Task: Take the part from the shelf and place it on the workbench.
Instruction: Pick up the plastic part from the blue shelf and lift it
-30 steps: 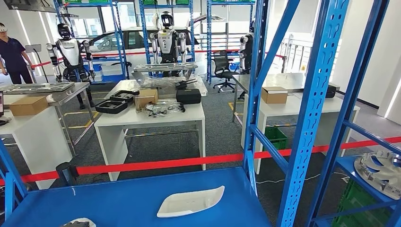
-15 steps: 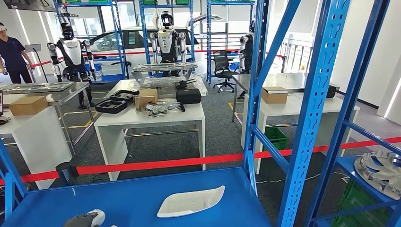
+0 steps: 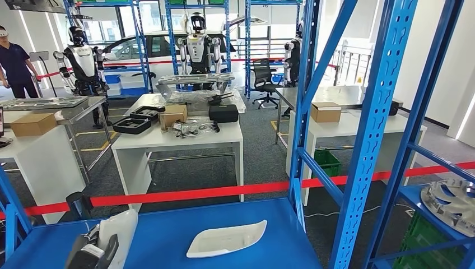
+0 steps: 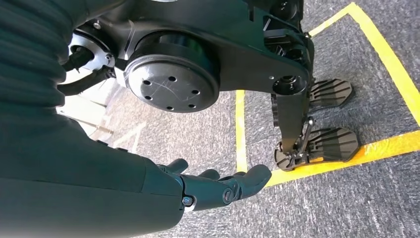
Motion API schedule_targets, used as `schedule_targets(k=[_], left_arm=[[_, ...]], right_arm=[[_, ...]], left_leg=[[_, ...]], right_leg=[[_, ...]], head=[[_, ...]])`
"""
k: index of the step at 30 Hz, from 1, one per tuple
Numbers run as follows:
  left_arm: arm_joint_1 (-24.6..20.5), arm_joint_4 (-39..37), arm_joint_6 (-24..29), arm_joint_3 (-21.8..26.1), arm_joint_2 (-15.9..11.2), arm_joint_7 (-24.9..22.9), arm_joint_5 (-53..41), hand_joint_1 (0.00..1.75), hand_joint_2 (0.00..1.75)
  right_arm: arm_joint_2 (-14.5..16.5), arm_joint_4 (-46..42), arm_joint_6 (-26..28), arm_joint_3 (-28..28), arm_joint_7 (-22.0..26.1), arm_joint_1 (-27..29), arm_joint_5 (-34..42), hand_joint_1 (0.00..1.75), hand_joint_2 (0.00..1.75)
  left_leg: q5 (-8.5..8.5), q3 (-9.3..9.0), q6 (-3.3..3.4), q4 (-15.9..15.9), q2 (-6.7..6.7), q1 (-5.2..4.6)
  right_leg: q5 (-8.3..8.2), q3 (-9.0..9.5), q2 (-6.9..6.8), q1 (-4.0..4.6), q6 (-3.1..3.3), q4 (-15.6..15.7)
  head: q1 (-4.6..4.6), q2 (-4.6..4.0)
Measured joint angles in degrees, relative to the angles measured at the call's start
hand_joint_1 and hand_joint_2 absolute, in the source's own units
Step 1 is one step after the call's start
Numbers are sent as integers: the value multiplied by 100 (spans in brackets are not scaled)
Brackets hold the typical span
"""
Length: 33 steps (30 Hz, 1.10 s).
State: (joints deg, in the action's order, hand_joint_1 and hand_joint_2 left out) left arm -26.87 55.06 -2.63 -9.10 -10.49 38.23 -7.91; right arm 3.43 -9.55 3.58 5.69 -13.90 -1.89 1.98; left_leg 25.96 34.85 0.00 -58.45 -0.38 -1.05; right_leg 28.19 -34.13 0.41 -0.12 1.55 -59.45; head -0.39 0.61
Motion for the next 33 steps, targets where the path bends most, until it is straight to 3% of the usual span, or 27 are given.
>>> schedule_targets(k=[5, 7, 10, 11, 12, 13, 16, 18, 21, 26, 28, 30, 31, 32, 33], left_arm=[[415, 1262, -781, 8, 1, -73, 1064, 175, 175], [477, 1564, -824, 8, 4, -97, 1132, 175, 175], [561, 1853, -990, 8, 33, -144, 1280, 175, 175], [613, 1935, -1106, 8, 51, -190, 1387, 175, 175], [672, 2014, -1236, 7, 71, -246, 1507, 175, 175], [727, 2091, -1362, 6, 89, -300, 1626, 175, 175], [849, 2329, -1600, 1, 134, -399, 1838, 175, 175], [916, 2495, -1703, -3, 142, -431, 1882, 175, 175], [993, 2676, -1832, -11, 139, -470, 1930, 175, 175], [1015, 2726, -1867, -15, 137, -483, 1942, 175, 175], [1027, 2773, -1906, -31, 137, -504, 1953, 175, 175], [1059, 2838, -1971, -66, 139, -552, 1972, 175, 175], [1072, 2865, -1995, -80, 142, -568, 1980, 175, 175], [1085, 2895, -2013, -90, 143, -584, 1986, 175, 175], [1085, 2924, -2016, -95, 144, -585, 1988, 175, 175]], right_arm=[[11, 0, 0, 46, -1, 5, 25, 0, 175], [14, 0, 0, 58, -1, 9, 31, 0, 175], [15, 0, 1, 72, 0, 14, 44, 0, 175], [15, 0, 1, 76, -1, 18, 47, 0, 175], [15, 0, 1, 81, -1, 25, 48, 0, 175], [15, 0, -4, 84, -1, 30, 49, 0, 175], [20, 0, -33, 87, -1, 24, 45, 0, 175], [29, 0, -56, 87, 0, 19, 34, 0, 175], [33, 0, -66, 87, -1, 23, 10, 0, 175], [36, 0, -66, 87, -1, 24, 10, 0, 175], [41, 0, -63, 98, 0, 16, 14, 0, 175], [44, 0, -60, 129, 0, 9, 32, 0, 175], [45, 0, -59, 146, 0, 9, 41, 0, 175], [48, 0, -58, 159, 0, 9, 49, 0, 175], [54, 0, -58, 165, 0, 9, 50, 0, 175]], left_leg=[[8, -15, 67, 13, 3, -4], [-45, -63, 108, 91, 18, 40], [-83, -72, 134, 121, 36, 74], [-83, -58, 133, 110, 38, 78], [-84, -39, 129, 95, 40, 86], [-83, -17, 120, 73, 40, 100], [-69, 57, 33, -30, 34, 149], [-76, 88, -56, -85, 23, 145], [-135, 109, -166, -85, 8, 138], [-126, 132, -201, -97, 4, 150], [169, 248, -239, -379, 10, 161], [621, 357, -253, -1117, 16, 163], [679, 265, -232, -1250, 16, 158], [650, 40, -187, -1147, 14, 146], [593, -271, -135, -710, 13, 125]], right_leg=[[15, 25, -3, -16, -73, 15], [148, -1, -8, -1, -111, -114], [719, -375, -13, -23, -167, -1038], [844, -507, -13, -41, -187, -1356], [862, -563, -14, -60, -208, -1511], [767, -512, -15, -79, -228, -1440], [306, 57, -19, -126, -282, -415], [215, 203, -4, -120, -233, -118], [179, 137, 9, -106, -98, -133], [141, 112, -2, -110, -40, -112], [80, 57, -15, -116, 24, -100], [-84, -148, -26, -84, 72, -102], [-169, -258, -29, -61, 75, -104], [-256, -360, -29, -39, 72, -107], [-304, -404, -26, -26, 59, -108]], head=[[-1, 1], [2, 2], [18, 1], [21, 0], [21, 0], [23, 1], [31, 1], [32, 1], [20, 0], [18, 0], [6, 0], [-10, 0], [-12, 0], [-13, 0], [-13, 0]])
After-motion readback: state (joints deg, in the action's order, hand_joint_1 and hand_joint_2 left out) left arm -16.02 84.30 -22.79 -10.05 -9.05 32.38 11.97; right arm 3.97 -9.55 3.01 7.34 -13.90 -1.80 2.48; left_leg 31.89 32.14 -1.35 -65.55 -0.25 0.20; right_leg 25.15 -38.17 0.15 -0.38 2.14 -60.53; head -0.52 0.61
